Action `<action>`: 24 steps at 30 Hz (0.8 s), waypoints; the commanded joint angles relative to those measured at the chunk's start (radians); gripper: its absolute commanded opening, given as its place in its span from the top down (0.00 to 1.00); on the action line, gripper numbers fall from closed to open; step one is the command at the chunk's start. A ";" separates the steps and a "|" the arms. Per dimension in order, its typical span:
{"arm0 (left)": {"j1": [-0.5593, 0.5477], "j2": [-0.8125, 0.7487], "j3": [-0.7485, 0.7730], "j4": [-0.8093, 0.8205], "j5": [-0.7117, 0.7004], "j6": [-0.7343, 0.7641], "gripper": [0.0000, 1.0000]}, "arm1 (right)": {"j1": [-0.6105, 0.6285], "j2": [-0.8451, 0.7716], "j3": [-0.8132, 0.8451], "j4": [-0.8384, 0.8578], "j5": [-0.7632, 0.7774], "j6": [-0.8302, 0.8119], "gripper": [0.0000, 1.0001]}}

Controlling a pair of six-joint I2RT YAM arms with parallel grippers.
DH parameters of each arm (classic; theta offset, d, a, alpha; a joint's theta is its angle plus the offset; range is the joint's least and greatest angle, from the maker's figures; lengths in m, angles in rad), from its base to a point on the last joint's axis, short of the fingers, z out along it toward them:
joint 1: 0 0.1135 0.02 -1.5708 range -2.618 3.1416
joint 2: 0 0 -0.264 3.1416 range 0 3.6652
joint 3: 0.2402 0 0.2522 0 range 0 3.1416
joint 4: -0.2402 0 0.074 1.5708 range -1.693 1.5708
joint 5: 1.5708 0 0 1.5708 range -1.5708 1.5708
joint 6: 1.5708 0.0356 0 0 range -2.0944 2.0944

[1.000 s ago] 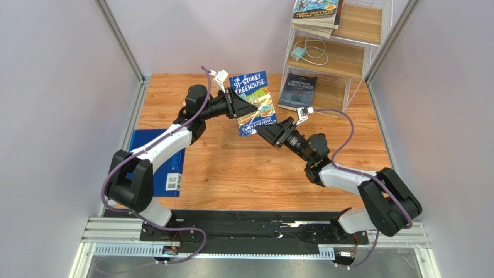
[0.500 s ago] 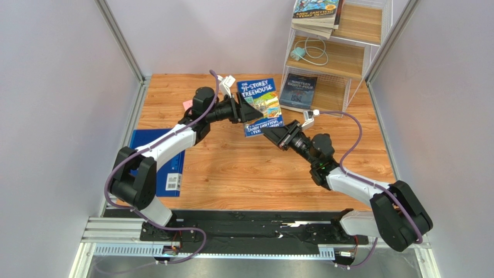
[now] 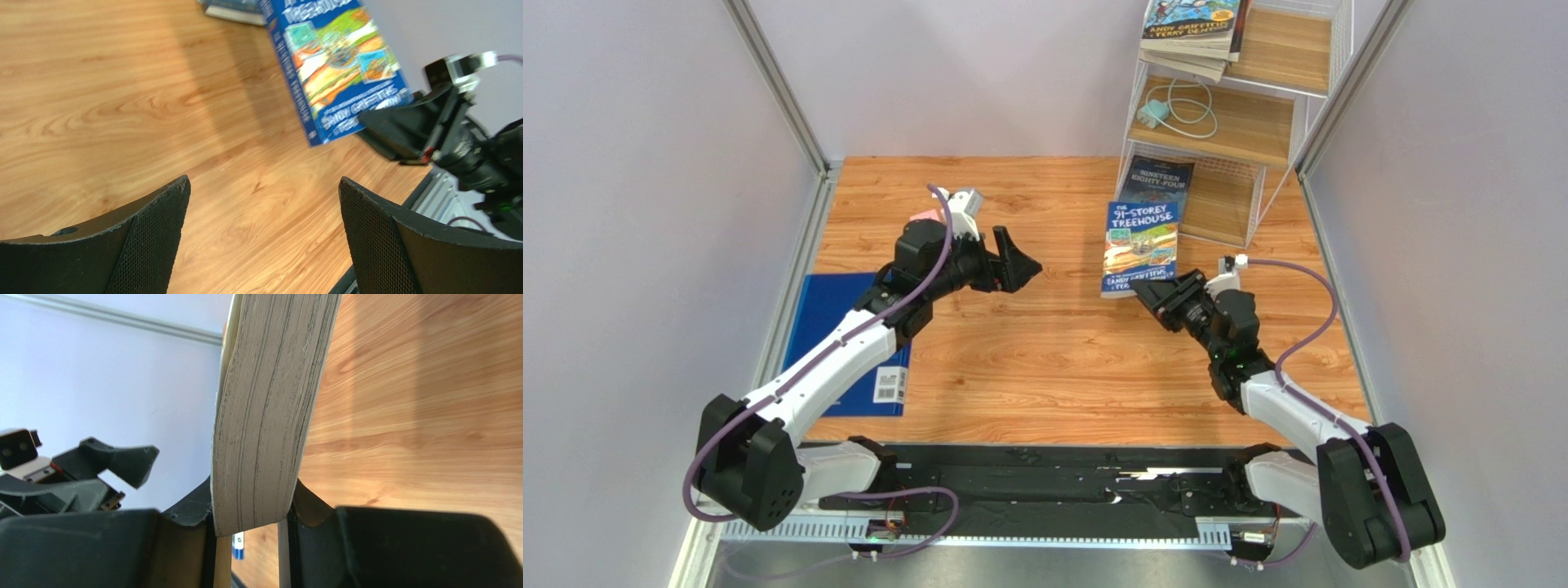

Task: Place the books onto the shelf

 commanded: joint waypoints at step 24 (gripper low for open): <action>0.002 -0.122 -0.127 -0.065 -0.087 0.099 0.06 | -0.225 0.454 0.536 -0.098 -0.088 -0.227 1.00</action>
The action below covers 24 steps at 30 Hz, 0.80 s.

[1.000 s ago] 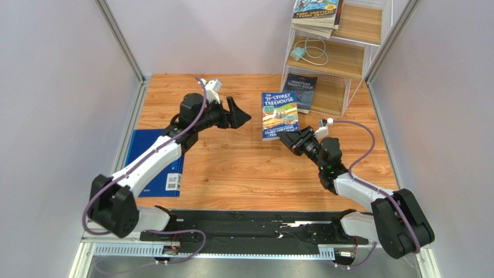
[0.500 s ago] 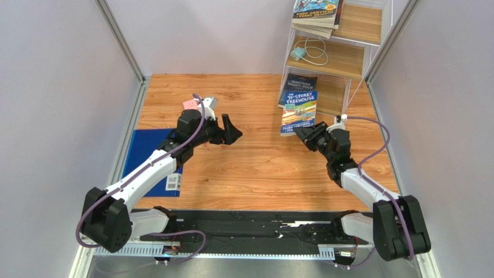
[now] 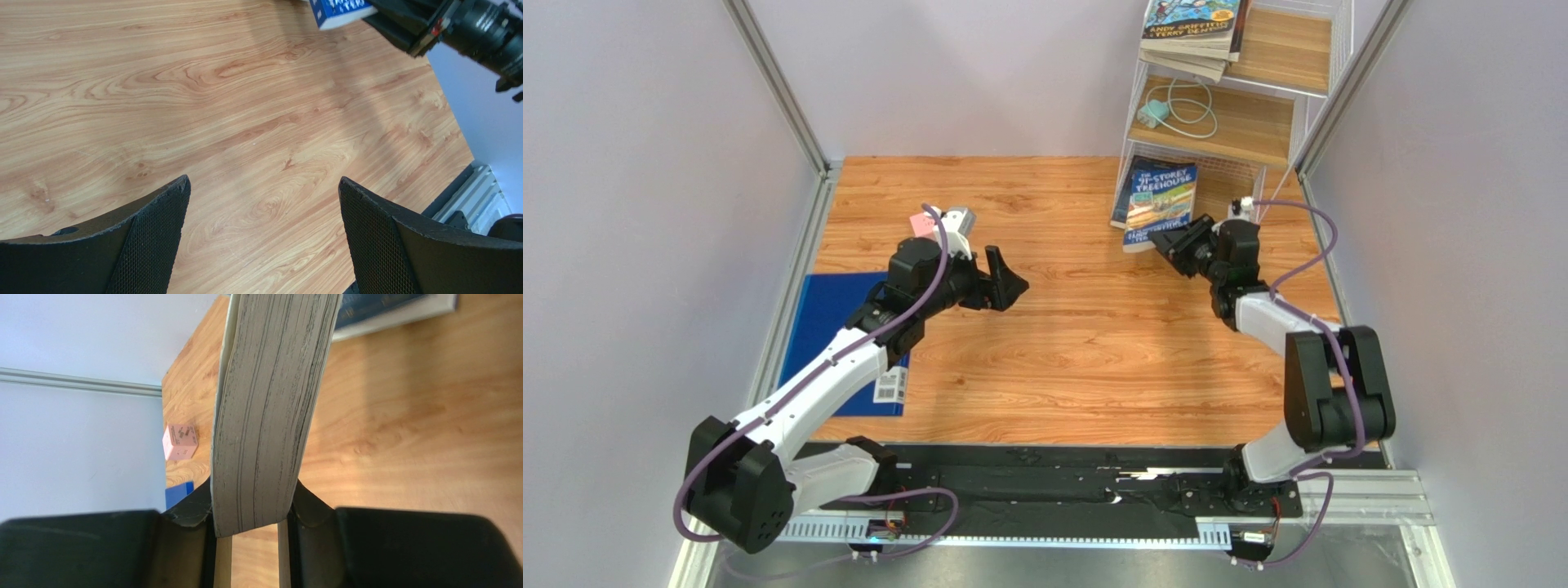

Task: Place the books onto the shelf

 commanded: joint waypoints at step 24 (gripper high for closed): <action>0.011 -0.116 -0.075 -0.038 -0.048 0.056 0.06 | -0.076 0.514 0.481 0.162 -0.080 0.107 1.00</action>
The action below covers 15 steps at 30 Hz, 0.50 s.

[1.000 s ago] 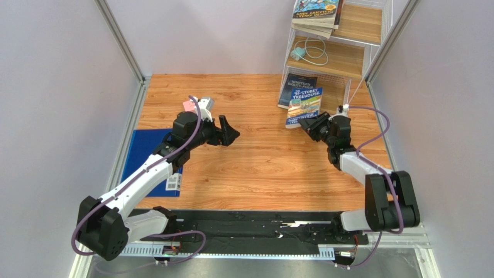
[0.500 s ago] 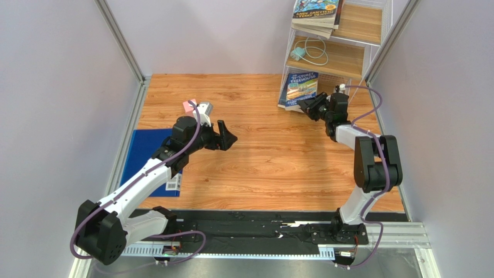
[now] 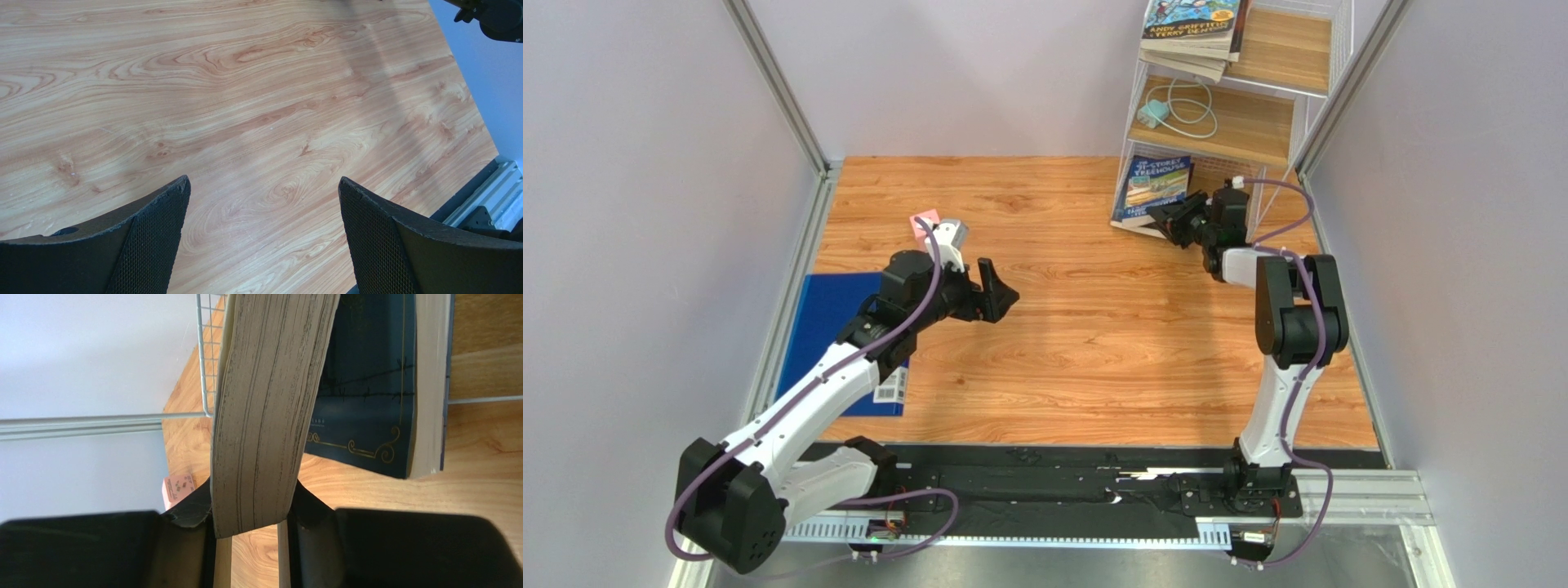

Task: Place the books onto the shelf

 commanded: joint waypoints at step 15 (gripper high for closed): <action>0.008 -0.095 -0.021 -0.028 -0.026 0.039 0.06 | 0.006 0.203 0.234 0.183 -0.041 0.131 0.96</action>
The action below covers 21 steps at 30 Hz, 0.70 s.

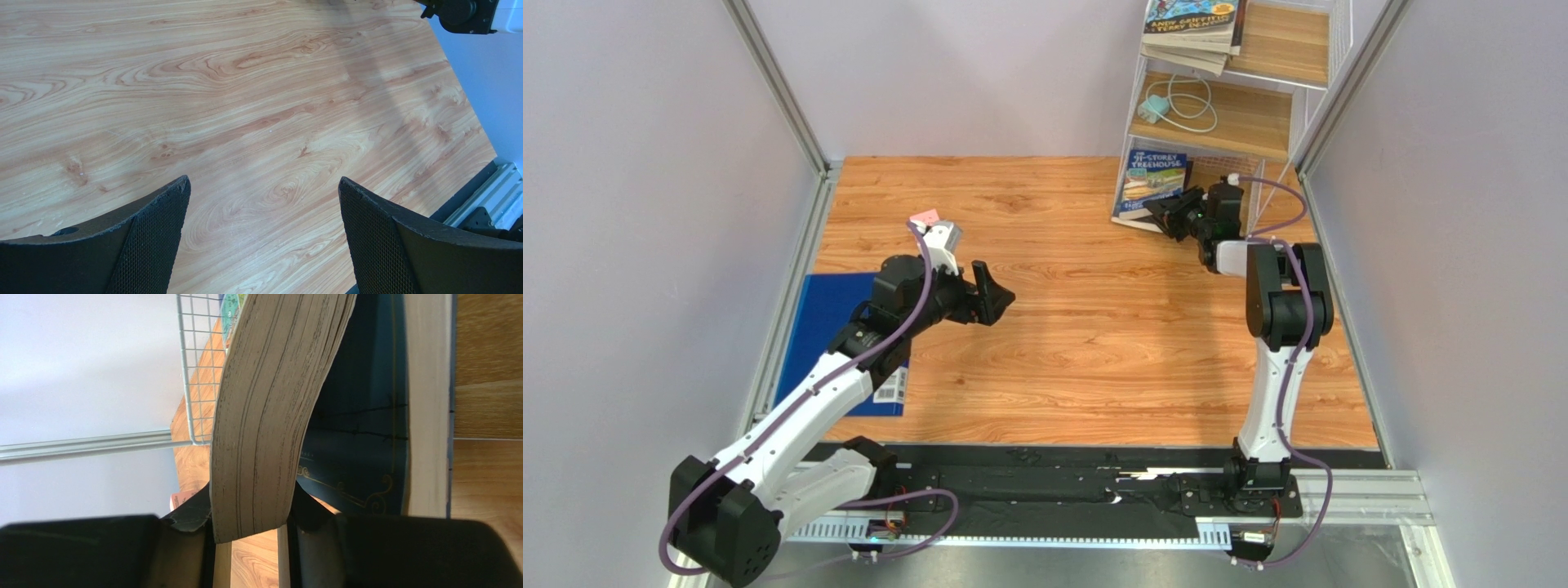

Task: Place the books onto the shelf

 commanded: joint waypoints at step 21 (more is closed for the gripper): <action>0.014 -0.074 -0.034 -0.023 -0.028 0.037 0.06 | 0.032 -0.042 -0.116 0.285 0.093 0.142 1.00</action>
